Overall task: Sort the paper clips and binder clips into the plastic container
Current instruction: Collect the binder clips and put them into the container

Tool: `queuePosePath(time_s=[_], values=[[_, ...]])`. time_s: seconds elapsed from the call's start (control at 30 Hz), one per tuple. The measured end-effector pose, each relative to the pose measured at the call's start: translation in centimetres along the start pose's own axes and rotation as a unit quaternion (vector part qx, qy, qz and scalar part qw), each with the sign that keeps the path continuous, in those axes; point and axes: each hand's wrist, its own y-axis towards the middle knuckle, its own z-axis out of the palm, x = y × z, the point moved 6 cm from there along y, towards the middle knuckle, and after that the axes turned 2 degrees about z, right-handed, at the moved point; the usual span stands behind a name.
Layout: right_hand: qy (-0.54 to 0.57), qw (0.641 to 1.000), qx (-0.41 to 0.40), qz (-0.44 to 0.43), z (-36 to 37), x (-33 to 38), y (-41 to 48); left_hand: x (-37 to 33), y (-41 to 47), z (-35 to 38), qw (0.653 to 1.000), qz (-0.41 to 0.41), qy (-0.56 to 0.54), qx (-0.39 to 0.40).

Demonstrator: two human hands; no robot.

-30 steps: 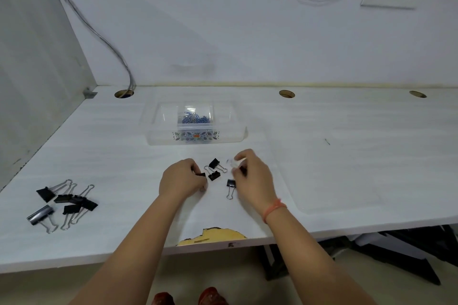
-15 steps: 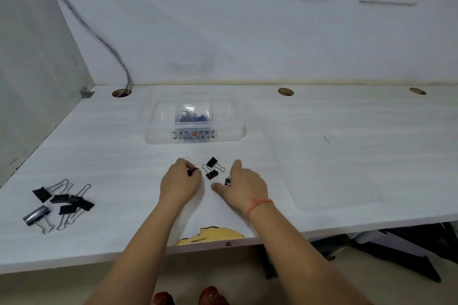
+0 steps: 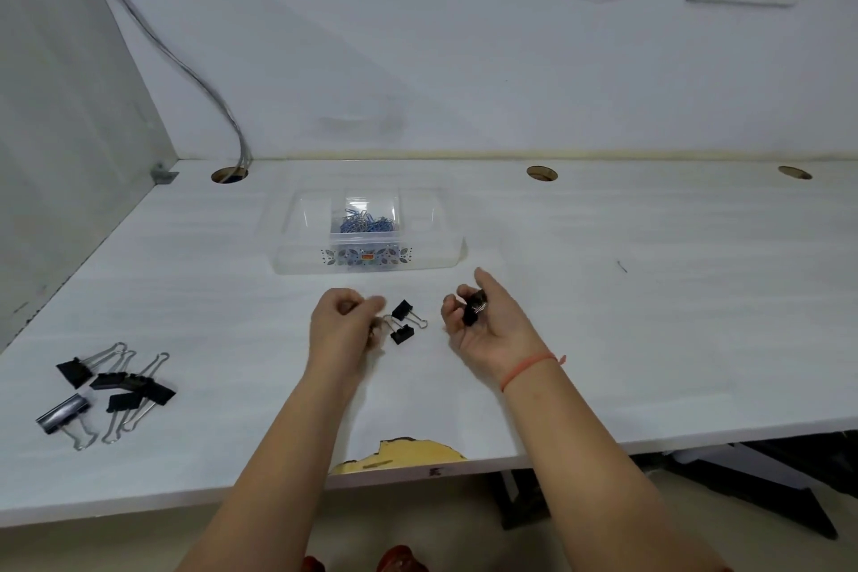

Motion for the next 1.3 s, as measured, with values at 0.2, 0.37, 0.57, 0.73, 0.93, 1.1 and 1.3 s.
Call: queuePosePath(time_s=[0.2,0.37,0.57,0.73,0.93,1.1,1.3], values=[[-0.463,0.872,-0.058,-0.148,2.0,0.8,1.4,-1.5,-1.0,1.3,0.851,0.202,0.485,-0.010],[-0.731,0.637,-0.036,-0.243,4.4,0.0,1.6,-1.0,-0.3,1.1,0.835,0.171,0.522,0.024],[-0.770,0.582,-0.041,-0.261,4.5,0.0,2.0,-1.3,-0.6,-0.5,0.818,0.238,0.524,0.014],[-0.832,0.466,-0.058,-0.294,4.7,-0.8,1.4,-2.1,-1.4,-3.4,0.870,0.258,0.407,-0.104],[-0.863,0.325,-0.138,-0.361,5.5,-2.7,-0.3,-0.2,-0.8,-3.5,0.996,-0.027,-0.034,-0.080],[-0.813,0.475,-0.106,-0.319,4.6,-1.5,0.2,0.7,-0.8,-2.7,0.952,-0.150,-0.263,-0.034],[-0.385,0.911,-0.076,-0.129,2.3,-0.1,0.7,0.2,-1.8,-0.8,0.858,-0.222,-0.462,-0.011]])
